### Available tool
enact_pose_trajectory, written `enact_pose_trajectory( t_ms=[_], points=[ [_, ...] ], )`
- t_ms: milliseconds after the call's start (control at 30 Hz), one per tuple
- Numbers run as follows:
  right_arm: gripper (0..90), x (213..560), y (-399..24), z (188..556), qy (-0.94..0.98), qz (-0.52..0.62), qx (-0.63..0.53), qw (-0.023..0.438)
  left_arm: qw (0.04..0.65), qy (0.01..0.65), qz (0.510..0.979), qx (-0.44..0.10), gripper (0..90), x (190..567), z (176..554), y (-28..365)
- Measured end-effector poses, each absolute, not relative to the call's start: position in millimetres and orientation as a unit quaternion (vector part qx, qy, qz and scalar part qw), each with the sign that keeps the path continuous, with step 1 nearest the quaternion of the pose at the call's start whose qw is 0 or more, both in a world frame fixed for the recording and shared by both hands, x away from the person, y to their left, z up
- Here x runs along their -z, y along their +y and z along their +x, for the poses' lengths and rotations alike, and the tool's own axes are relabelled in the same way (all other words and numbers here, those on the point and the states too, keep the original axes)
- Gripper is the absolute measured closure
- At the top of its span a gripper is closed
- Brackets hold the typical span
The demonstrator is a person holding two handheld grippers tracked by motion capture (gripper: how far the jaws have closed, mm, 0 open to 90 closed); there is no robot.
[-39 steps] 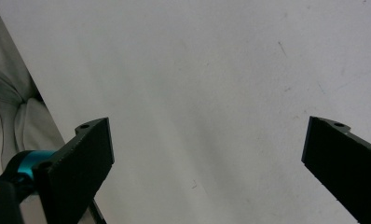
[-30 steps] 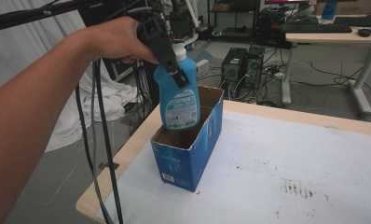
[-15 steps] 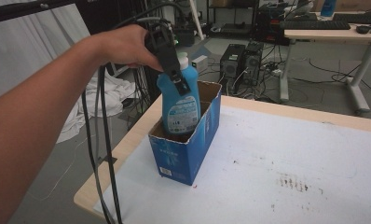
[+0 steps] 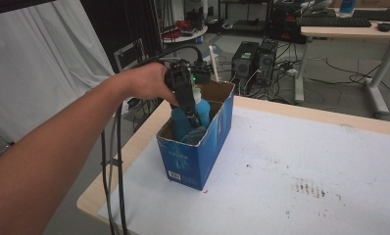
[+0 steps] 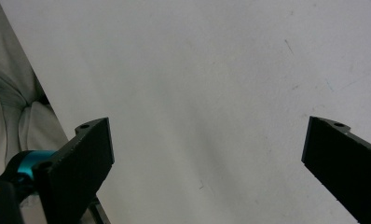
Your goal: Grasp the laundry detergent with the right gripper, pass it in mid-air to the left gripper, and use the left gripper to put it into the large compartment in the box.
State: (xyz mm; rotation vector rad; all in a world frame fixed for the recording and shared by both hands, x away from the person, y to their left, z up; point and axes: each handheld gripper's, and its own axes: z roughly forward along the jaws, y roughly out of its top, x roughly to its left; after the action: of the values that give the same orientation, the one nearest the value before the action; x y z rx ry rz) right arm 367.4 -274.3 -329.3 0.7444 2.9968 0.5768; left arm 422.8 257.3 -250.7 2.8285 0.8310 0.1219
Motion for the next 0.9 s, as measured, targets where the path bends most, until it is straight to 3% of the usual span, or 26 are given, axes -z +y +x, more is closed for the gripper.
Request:
enact_pose_trajectory(
  t_ms=[533,900],
  points=[
    [1.2,334.6,-274.5,366.9,0.953,0.238,-0.185,-0.007,0.052,0.273,0.96,-0.032,37.8,280.5,426.6,251.5],
    [1.2,335.5,-274.0,367.1,0.953,0.239,-0.183,-0.012,0.057,0.277,0.959,-0.03,37.6,283.3,429.8,250.9]
  ],
)
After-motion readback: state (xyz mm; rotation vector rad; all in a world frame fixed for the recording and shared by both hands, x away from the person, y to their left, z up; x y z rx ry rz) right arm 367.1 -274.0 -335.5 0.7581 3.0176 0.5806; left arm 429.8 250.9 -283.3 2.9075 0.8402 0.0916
